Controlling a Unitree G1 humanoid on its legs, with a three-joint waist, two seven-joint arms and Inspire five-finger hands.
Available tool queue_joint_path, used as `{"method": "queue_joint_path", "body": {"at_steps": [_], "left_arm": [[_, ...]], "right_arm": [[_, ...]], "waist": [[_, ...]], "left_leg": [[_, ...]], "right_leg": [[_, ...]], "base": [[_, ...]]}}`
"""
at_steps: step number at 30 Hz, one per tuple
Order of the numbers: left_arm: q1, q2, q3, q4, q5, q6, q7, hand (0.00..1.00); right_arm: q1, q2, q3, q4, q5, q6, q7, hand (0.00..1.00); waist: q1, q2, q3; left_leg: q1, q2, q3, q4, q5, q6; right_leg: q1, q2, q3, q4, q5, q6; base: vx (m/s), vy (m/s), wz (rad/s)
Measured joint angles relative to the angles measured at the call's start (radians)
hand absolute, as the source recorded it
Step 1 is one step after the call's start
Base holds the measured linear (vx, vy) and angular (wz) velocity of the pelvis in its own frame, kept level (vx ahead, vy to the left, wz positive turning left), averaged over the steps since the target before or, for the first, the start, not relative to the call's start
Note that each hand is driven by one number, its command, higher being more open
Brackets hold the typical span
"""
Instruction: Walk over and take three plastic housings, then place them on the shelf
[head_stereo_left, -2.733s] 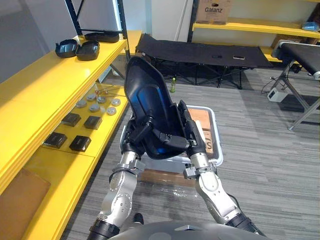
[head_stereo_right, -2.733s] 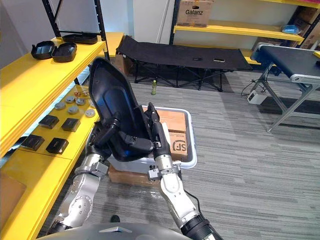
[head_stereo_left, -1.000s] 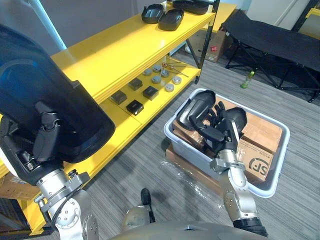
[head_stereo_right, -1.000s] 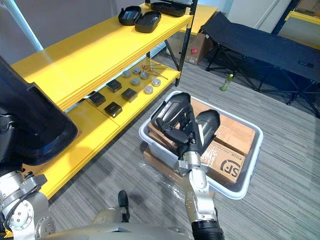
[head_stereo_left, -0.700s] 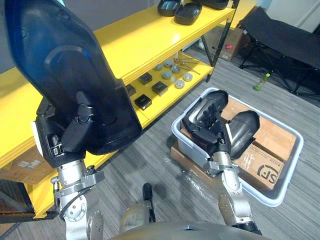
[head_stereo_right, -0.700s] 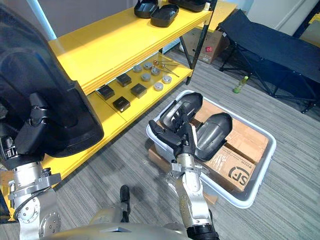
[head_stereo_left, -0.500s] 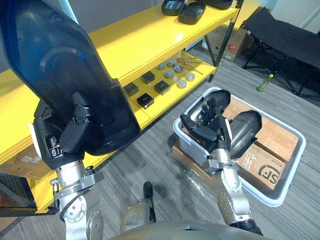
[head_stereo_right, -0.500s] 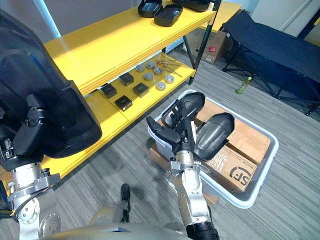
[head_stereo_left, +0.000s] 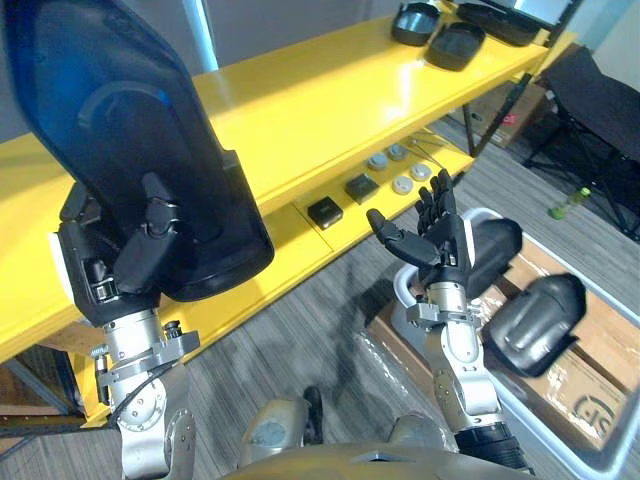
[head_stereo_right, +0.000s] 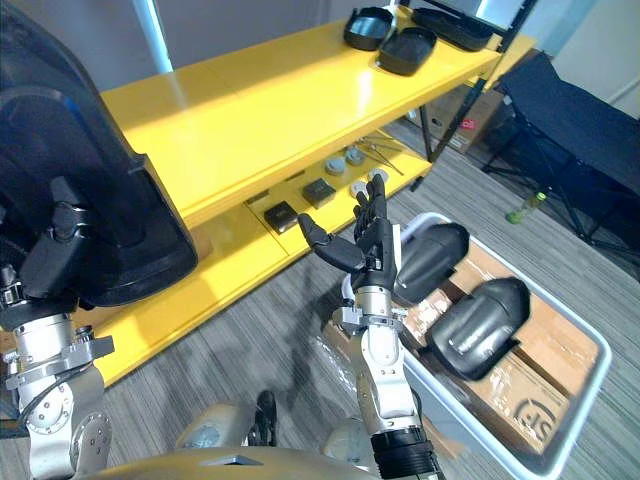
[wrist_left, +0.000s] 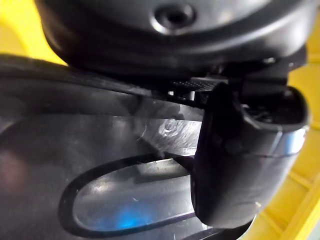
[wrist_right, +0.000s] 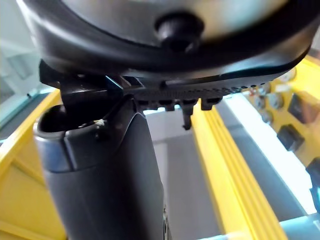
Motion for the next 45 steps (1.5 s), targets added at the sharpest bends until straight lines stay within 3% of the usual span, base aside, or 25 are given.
{"method": "queue_joint_path", "body": {"at_steps": [1,3,6,9,11,13,14,15,16,17,19,20,21,22,23,24,26,27,33,36,38,42,45], "left_arm": [[-0.003,0.000,-0.009,0.002,0.000,0.000,0.010,0.00],[-0.010,-0.001,-0.045,0.026,0.001,-0.003,0.023,0.00],[-0.016,-0.002,-0.073,0.069,0.010,-0.002,0.026,0.00],[-0.018,-0.002,-0.073,0.078,0.013,-0.001,0.031,0.00],[-0.016,-0.002,-0.070,0.078,0.013,-0.001,0.040,0.00],[-0.016,-0.002,-0.065,0.078,0.012,-0.001,0.037,0.00],[-0.017,-0.019,-0.075,0.093,0.013,0.001,0.025,0.00],[-0.019,-0.018,-0.077,0.100,0.013,0.001,0.016,0.00],[-0.026,-0.005,-0.074,0.112,0.013,0.004,-0.004,0.00],[-0.043,0.020,-0.073,0.122,0.013,0.004,-0.023,0.00],[-0.066,0.030,-0.074,0.133,0.014,0.004,-0.048,0.00],[-0.101,0.030,-0.078,0.147,0.013,0.004,-0.081,0.00],[-0.116,0.031,-0.086,0.154,0.014,0.005,-0.091,0.00],[-0.125,0.032,-0.105,0.151,0.012,0.007,-0.110,0.00],[-0.127,0.036,-0.122,0.148,0.011,0.006,-0.123,0.00],[-0.138,0.046,-0.142,0.149,0.003,0.030,-0.145,0.00],[-0.154,0.071,-0.157,0.149,-0.032,0.066,-0.169,0.00],[-0.160,0.079,-0.162,0.148,-0.038,0.096,-0.183,0.00],[-0.165,0.077,-0.266,0.137,-0.107,0.237,-0.225,0.00],[-0.174,0.077,-0.323,0.116,-0.107,0.303,-0.217,0.00],[-0.224,0.075,-0.377,0.121,-0.130,0.403,-0.170,0.00],[-0.324,0.065,-0.397,0.210,-0.146,0.473,-0.074,0.00],[-0.443,0.058,-0.395,0.392,-0.144,0.506,0.062,0.00]], "right_arm": [[0.000,-0.003,-0.011,-0.011,-0.001,0.000,-0.008,1.00],[0.000,-0.003,-0.050,-0.028,-0.001,0.000,-0.030,1.00],[0.001,-0.006,-0.107,-0.029,0.003,0.000,-0.038,1.00],[0.002,-0.025,-0.137,-0.029,0.006,-0.001,-0.042,1.00],[0.000,-0.038,-0.141,-0.030,0.006,-0.001,-0.045,1.00],[0.000,-0.068,-0.146,-0.038,0.005,-0.003,-0.044,1.00],[0.000,-0.100,-0.162,-0.047,0.002,-0.018,-0.045,1.00],[0.000,-0.107,-0.168,-0.057,0.001,-0.025,-0.048,1.00],[-0.005,-0.106,-0.182,-0.080,0.001,-0.039,-0.049,1.00],[-0.014,-0.098,-0.200,-0.092,0.001,-0.079,-0.043,1.00],[-0.040,-0.100,-0.232,-0.124,-0.001,-0.119,-0.037,1.00],[-0.067,-0.101,-0.278,-0.167,-0.003,-0.151,-0.045,1.00],[-0.072,-0.103,-0.300,-0.184,-0.004,-0.161,-0.048,1.00],[-0.071,-0.117,-0.331,-0.220,-0.004,-0.177,-0.061,1.00],[-0.064,-0.131,-0.344,-0.240,-0.005,-0.194,-0.073,1.00],[-0.055,-0.126,-0.370,-0.253,-0.004,-0.207,-0.097,1.00],[-0.055,-0.116,-0.377,-0.261,-0.004,-0.207,-0.117,1.00],[-0.055,-0.095,-0.377,-0.261,-0.007,-0.203,-0.123,1.00],[0.026,-0.043,-0.376,-0.266,-0.045,-0.157,-0.137,1.00],[0.046,-0.042,-0.377,-0.268,-0.077,-0.135,-0.137,1.00],[0.076,-0.038,-0.377,-0.282,-0.076,-0.102,-0.133,1.00],[0.099,-0.035,-0.384,-0.327,-0.072,-0.082,-0.133,1.00],[0.104,-0.035,-0.409,-0.332,-0.068,-0.069,-0.120,1.00]], "waist": [[-0.007,0.012,-0.008],[-0.031,0.030,-0.019],[-0.054,0.033,-0.027],[-0.053,0.048,-0.045],[-0.052,0.052,-0.064],[-0.056,0.054,-0.076],[-0.061,0.088,-0.077],[-0.066,0.093,-0.077],[-0.055,0.092,-0.071],[-0.048,0.082,-0.065],[-0.051,0.075,-0.063],[-0.056,0.071,-0.060],[-0.058,0.074,-0.062],[-0.073,0.087,-0.070],[-0.083,0.100,-0.079],[-0.105,0.078,-0.081],[-0.120,0.054,-0.081],[-0.128,0.039,-0.078],[-0.140,0.020,-0.075],[-0.165,0.018,-0.074],[-0.179,0.013,-0.072],[-0.219,0.001,-0.067],[-0.255,-0.006,-0.063]], "left_leg": [[0.015,-0.017,-0.018,-0.017,0.017,0.017],[0.047,-0.054,-0.086,-0.034,0.019,0.020],[0.108,-0.093,-0.176,-0.059,0.019,0.020],[0.149,-0.096,-0.249,-0.071,0.005,-0.004],[0.171,-0.096,-0.266,-0.067,-0.013,-0.033],[0.176,-0.105,-0.241,0.000,-0.050,-0.082],[0.133,-0.091,-0.195,0.138,-0.078,-0.105],[0.086,-0.087,-0.162,0.248,-0.073,-0.116],[-0.019,-0.039,-0.057,0.458,-0.082,-0.109],[-0.074,0.029,0.006,0.534,-0.133,-0.091],[-0.131,0.110,0.029,0.491,-0.160,-0.117],[-0.163,0.173,0.031,0.354,-0.160,-0.156],[-0.163,0.188,0.031,0.279,-0.136,-0.179],[-0.140,0.228,0.027,0.108,0.010,-0.200],[-0.132,0.249,0.014,0.044,0.101,-0.208],[-0.096,0.201,0.027,0.007,0.117,-0.196],[-0.057,0.161,0.054,-0.055,0.131,-0.174],[-0.032,0.143,0.079,-0.082,0.135,-0.168],[0.021,0.141,0.116,-0.128,0.133,-0.167],[0.023,0.141,0.134,-0.141,0.133,-0.168],[0.043,0.149,0.164,-0.163,0.135,-0.174],[0.062,0.151,0.208,-0.211,0.159,-0.169],[0.086,0.152,0.238,-0.285,0.209,-0.178]], "right_leg": [[-0.027,0.044,0.034,-0.102,0.007,0.010],[-0.062,0.090,0.127,-0.220,0.029,0.044],[-0.074,0.126,0.212,-0.281,0.051,0.065],[-0.089,0.177,0.191,-0.302,0.086,0.030],[-0.083,0.214,0.168,-0.315,0.112,-0.011],[-0.033,0.253,0.141,-0.390,0.187,-0.050],[0.017,0.256,0.130,-0.423,0.196,-0.064],[0.047,0.252,0.130,-0.448,0.193,-0.067],[0.097,0.250,0.134,-0.493,0.194,-0.066],[0.149,0.243,0.135,-0.529,0.195,-0.065],[0.177,0.225,0.129,-0.538,0.192,-0.063],[0.195,0.197,0.128,-0.536,0.178,-0.042],[0.202,0.187,0.126,-0.532,0.171,-0.031],[0.210,0.175,0.121,-0.509,0.142,0.010],[0.211,0.169,0.123,-0.484,0.106,0.036],[0.202,0.124,0.137,-0.456,0.101,0.046],[0.205,0.085,0.141,-0.460,0.102,0.047],[0.211,0.067,0.150,-0.475,0.114,0.066],[0.240,0.068,0.179,-0.518,0.136,0.079],[0.238,0.068,0.193,-0.538,0.142,0.079],[0.238,0.076,0.221,-0.554,0.155,0.071],[0.210,0.081,0.258,-0.561,0.152,0.065],[0.182,0.096,0.285,-0.564,0.175,0.065]], "base": [[0.24,0.115,0.64],[0.37,0.126,1.01],[0.30,0.029,1.15],[0.38,-0.057,0.84],[0.31,-0.059,0.49],[0.38,-0.076,0.54],[0.38,-0.008,0.59],[0.37,0.039,0.42],[0.37,0.048,0.15],[0.31,-0.007,0.05],[0.24,0.014,0.03],[0.23,0.088,0.02],[0.27,0.167,-0.03],[0.24,0.223,-0.02],[0.28,0.291,-0.03],[0.23,0.271,-0.01],[0.16,0.221,-0.17],[0.11,0.162,-0.32],[0.02,0.028,-0.22],[-0.04,0.003,-0.20],[-0.07,0.016,-0.37],[-0.07,0.017,-0.38],[-0.04,0.001,-0.25]]}}
